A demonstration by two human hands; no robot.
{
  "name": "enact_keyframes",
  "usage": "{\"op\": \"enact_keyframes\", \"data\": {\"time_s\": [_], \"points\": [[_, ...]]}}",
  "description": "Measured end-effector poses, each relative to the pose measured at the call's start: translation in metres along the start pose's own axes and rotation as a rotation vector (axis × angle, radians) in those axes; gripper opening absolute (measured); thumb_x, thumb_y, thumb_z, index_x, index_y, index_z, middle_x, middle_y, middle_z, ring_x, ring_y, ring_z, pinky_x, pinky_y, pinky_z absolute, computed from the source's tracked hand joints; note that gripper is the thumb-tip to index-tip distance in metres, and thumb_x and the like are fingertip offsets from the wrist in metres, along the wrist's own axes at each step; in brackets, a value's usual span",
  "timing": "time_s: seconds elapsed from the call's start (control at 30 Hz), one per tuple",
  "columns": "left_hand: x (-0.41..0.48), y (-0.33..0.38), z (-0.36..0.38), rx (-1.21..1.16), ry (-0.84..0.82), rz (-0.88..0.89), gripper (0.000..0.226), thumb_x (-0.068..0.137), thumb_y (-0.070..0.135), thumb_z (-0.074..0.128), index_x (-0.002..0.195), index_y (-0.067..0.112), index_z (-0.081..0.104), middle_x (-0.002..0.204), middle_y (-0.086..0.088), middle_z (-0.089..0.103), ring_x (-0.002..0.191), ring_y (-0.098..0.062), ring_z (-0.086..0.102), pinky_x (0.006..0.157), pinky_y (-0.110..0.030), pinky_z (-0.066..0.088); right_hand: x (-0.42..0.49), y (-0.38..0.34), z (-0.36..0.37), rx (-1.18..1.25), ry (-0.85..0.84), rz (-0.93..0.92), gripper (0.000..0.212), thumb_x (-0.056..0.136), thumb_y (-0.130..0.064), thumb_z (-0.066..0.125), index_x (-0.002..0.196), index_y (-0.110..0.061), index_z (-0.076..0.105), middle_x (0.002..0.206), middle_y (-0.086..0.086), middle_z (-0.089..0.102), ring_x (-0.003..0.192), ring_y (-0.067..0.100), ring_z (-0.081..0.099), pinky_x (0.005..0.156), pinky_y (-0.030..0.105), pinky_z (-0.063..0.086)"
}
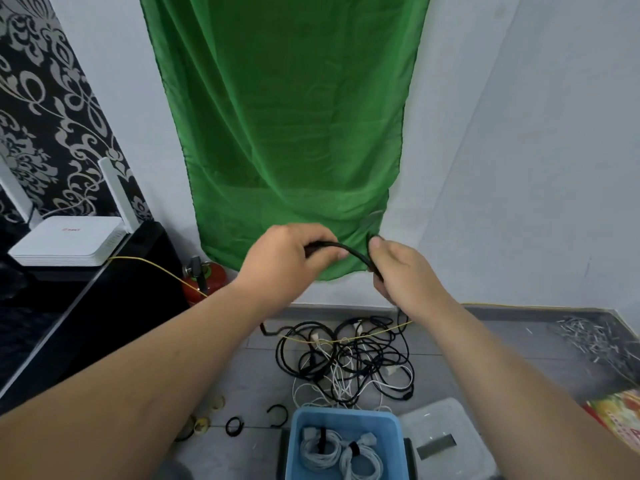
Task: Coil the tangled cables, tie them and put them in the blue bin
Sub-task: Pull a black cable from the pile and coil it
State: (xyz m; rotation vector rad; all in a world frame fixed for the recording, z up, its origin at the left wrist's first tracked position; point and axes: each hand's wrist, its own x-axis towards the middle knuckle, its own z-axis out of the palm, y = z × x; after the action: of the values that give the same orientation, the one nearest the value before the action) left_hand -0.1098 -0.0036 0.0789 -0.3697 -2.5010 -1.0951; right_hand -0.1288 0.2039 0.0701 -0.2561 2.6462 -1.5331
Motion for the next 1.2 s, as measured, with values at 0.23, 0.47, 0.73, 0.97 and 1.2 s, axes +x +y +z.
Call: {"op": "enact_keyframes", "data": {"time_s": [0.23, 0.47, 0.73, 0.97, 1.2], "points": [[0.000, -0.017, -0.004, -0.119, 0.035, -0.020, 0.017, 0.093, 0.028, 0.074, 0.109, 0.024, 0.078, 0.093, 0.017, 0.070, 0.086, -0.004, 0.065, 0.076, -0.015, 0.048, -0.011, -0.023, 0.009, 0.455, -0.326, 0.182, 0.047, 0.104, -0.050, 0.047, 0.078, -0.012, 0.051, 0.048, 0.004, 0.033, 0.041, 0.016, 0.023, 0.052, 0.033, 0.027], [-0.010, -0.026, 0.014, -0.297, -0.179, -0.323, 0.027, 0.109, 0.036, 0.042, 0.128, 0.037, 0.060, 0.075, 0.001, 0.066, 0.054, -0.011, 0.055, 0.058, -0.031, 0.052, -0.012, -0.033, 0.013, 1.011, -0.408, 0.281, 0.045, 0.105, -0.048, 0.043, 0.073, -0.017, 0.050, 0.044, -0.004, 0.024, 0.037, 0.016, 0.021, 0.053, 0.034, 0.035], [-0.034, -0.015, 0.043, -0.144, -0.573, -0.476, 0.014, 0.106, 0.028, 0.046, 0.120, 0.024, 0.049, 0.089, -0.006, 0.073, 0.062, -0.011, 0.065, 0.055, -0.029, 0.056, 0.006, -0.028, 0.003, 1.452, -0.041, 0.259, 0.040, 0.109, -0.043, 0.033, 0.081, -0.018, 0.048, 0.063, -0.002, 0.036, 0.053, 0.017, 0.032, 0.072, 0.035, 0.038], [-0.049, 0.000, 0.056, -0.202, -0.795, -0.448, 0.011, 0.096, 0.015, 0.063, 0.106, 0.014, 0.064, 0.077, 0.005, 0.068, 0.069, -0.010, 0.064, 0.066, -0.020, 0.053, 0.022, -0.013, -0.004, 1.453, 0.222, 0.303, 0.037, 0.112, -0.040, 0.030, 0.088, -0.015, 0.045, 0.064, 0.002, 0.045, 0.055, 0.019, 0.041, 0.078, 0.037, 0.042], [-0.045, 0.010, 0.046, -0.359, -0.825, -0.421, 0.021, 0.084, 0.030, 0.079, 0.082, 0.016, 0.064, 0.073, 0.002, 0.064, 0.066, -0.011, 0.059, 0.069, -0.028, 0.048, 0.028, -0.007, -0.014, 1.294, 0.368, 0.316, 0.036, 0.111, -0.042, 0.032, 0.089, -0.016, 0.044, 0.062, 0.002, 0.045, 0.049, 0.019, 0.042, 0.070, 0.035, 0.043]]}}
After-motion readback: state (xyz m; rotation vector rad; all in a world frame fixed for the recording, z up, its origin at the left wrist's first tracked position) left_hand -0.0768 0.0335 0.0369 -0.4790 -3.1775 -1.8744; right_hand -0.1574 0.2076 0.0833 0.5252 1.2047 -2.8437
